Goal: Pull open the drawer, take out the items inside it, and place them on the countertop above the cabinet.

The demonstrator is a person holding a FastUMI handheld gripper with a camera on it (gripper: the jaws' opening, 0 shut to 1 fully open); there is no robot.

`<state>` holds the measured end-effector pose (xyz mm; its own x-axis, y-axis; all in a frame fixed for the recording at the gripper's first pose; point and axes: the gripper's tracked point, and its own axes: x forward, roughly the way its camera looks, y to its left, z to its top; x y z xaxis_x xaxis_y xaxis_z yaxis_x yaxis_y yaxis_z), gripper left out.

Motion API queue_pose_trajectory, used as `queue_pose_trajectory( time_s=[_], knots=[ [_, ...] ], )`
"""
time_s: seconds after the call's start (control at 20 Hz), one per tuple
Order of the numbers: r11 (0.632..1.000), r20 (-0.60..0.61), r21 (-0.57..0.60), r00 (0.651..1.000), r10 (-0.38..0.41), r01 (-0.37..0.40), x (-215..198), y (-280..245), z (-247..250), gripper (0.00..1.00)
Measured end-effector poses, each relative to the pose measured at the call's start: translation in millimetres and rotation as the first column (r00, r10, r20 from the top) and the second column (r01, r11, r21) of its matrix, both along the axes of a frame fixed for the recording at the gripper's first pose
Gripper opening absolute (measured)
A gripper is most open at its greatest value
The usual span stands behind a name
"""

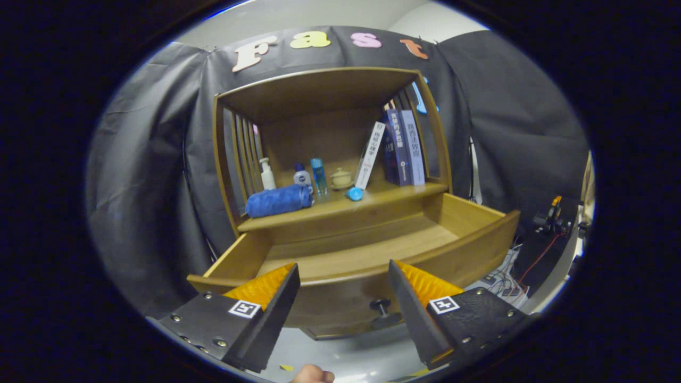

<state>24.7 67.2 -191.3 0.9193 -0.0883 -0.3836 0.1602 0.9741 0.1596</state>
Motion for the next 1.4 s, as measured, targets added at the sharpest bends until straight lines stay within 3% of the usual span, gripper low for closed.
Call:
queue_pose_trajectory(
  time_s=[0.35, 1.4],
  knots=[
    [0.997, -0.025, 0.050, 0.997, 0.067, -0.066, 9, 13, -30, 1.00],
    [0.990, -0.002, 0.099, 0.995, 0.098, -0.098, 33, -6, -31, 0.99]
  ],
)
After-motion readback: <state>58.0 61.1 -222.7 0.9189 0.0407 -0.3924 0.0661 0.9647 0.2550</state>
